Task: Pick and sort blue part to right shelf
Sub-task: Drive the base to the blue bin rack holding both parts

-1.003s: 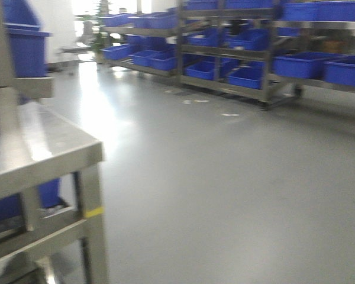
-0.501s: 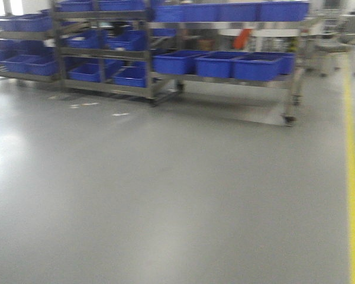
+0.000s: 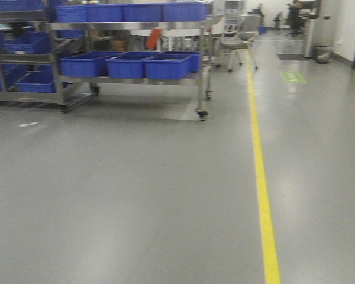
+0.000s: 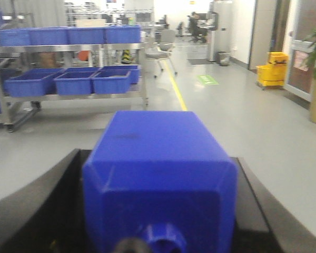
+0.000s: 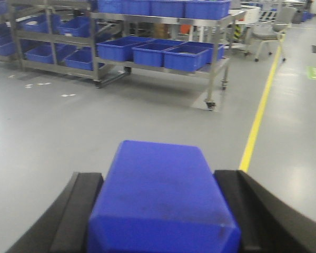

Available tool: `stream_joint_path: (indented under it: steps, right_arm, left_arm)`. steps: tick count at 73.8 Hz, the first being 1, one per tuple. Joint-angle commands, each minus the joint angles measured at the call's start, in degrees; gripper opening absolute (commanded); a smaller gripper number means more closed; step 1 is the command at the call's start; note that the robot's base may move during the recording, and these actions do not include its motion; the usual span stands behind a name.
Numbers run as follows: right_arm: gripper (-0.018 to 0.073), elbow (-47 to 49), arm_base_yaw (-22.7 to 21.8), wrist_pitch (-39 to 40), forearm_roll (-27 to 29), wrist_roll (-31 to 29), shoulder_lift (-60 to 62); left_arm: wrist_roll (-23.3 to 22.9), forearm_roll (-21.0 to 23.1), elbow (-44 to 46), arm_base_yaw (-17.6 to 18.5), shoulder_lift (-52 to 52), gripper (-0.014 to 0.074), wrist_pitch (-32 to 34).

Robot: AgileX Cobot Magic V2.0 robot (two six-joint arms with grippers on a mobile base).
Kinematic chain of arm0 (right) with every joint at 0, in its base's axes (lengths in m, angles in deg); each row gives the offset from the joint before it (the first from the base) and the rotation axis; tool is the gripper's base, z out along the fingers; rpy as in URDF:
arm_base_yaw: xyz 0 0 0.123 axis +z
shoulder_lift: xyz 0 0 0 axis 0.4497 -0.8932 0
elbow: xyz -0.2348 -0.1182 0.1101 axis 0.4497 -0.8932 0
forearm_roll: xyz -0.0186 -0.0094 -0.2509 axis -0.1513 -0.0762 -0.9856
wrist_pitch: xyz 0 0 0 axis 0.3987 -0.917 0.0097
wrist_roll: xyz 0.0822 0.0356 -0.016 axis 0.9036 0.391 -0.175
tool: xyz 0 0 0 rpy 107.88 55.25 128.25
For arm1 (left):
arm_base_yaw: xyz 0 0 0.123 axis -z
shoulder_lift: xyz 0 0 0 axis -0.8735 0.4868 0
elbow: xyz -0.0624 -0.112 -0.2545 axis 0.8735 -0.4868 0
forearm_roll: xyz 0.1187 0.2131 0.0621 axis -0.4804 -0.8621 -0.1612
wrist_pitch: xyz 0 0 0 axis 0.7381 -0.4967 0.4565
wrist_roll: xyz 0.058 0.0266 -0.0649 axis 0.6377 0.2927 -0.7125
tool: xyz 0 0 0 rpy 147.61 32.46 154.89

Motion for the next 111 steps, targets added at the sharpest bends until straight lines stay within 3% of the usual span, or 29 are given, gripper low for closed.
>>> stream_joint_path:
  steps: [1,111]
  right_arm:
    - [0.0281,1.78,0.01,5.19,-1.73,-0.10,-0.87]
    - [0.0281,1.78,0.01,5.13,-1.73,-0.10,-0.87]
  left_arm:
    - [-0.37,0.00,1.49,0.37,0.79,0.0303,5.06]
    - [-0.37,0.00,1.49,0.37,0.79,0.0303,5.06]
